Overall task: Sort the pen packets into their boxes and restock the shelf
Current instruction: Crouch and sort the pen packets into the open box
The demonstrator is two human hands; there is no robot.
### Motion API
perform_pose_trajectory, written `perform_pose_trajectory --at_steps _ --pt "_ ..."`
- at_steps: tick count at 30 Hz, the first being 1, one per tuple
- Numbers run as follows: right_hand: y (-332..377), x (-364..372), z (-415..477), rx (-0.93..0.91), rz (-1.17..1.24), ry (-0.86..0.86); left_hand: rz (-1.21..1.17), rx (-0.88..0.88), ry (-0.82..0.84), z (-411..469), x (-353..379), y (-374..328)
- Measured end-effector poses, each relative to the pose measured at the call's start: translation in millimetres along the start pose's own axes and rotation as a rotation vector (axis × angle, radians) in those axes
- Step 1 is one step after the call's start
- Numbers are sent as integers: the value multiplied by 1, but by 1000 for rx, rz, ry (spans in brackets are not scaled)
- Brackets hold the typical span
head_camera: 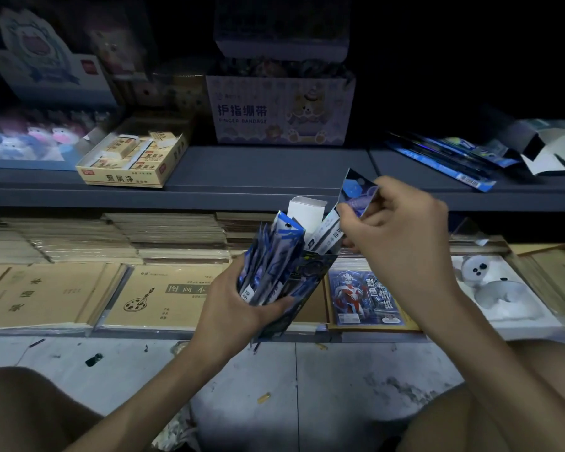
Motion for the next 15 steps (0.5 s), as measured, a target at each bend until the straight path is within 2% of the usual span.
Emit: perform_pose_trajectory --at_steps 8,12,15 --pt "-5 6 -3 126 -4 72 20 12 -14 2 -2 1" --pt "-3 7 -5 270 141 184 -5 4 -13 1 -1 -1" --pt "-4 5 -3 289 177 174 -26 1 -16 1 -1 -2"
Point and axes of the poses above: each hand's wrist, its own z-axis towards the middle knuckle, its own x-axis out of the palm, y = z × x, the point moved 4 cm from there along z, towards the middle knuckle, and after that the axes turned 2 degrees about z, right-handed, at the moved point
